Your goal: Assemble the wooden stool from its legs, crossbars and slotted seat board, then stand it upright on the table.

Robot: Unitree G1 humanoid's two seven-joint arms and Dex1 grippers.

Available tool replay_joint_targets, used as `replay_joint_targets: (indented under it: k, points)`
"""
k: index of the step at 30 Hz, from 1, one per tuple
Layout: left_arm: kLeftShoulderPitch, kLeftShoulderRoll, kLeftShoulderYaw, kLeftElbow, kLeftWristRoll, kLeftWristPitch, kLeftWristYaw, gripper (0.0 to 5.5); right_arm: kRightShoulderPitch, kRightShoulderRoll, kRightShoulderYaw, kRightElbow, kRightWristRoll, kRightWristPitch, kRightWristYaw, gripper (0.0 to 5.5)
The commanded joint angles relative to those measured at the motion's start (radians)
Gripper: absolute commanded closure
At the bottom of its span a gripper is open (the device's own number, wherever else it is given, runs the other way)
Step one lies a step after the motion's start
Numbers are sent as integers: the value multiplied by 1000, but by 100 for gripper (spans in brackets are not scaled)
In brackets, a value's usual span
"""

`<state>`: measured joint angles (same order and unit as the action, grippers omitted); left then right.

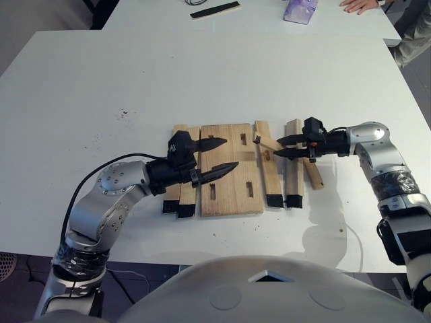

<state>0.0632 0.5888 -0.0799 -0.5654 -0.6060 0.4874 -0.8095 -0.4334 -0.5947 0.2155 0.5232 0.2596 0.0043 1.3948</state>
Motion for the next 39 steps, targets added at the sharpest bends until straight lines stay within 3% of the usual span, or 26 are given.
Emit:
replay_joint_targets:
  k: [1,5,8,13,20,21,25,33,36,39]
  points:
    - [-15,11,2,10,10,-1,-6,231,29,-12,-37,-55,15,46,-8,421]
    - [-129,33,53,-37,-79,124,39,231,-48,-25,-108,-182,112,223,-5,422]
    - [-116,31,40,-34,-67,119,39,231,12,26,-118,-254,134,241,-52,422]
    - [-34,3,-30,-9,20,26,32,231,58,27,-88,-171,53,119,-56,422]
    - [-8,10,-29,66,66,-62,-29,231,15,41,-109,40,-16,-18,-91,422]
    - [-9,11,-26,73,68,-67,-37,231,6,45,-114,51,-17,-20,-101,385]
    - [-3,14,-23,82,74,-82,-49,231,-6,45,-128,22,-5,-32,-110,326]
    - [28,5,-34,62,101,-93,-36,231,76,-34,-199,-243,11,14,-176,312]
    - [57,1,-28,40,109,-93,-16,231,171,-81,-275,-487,48,188,-289,312]
    - [115,-7,-16,11,126,-101,25,231,341,-157,-330,-802,85,505,-409,312]
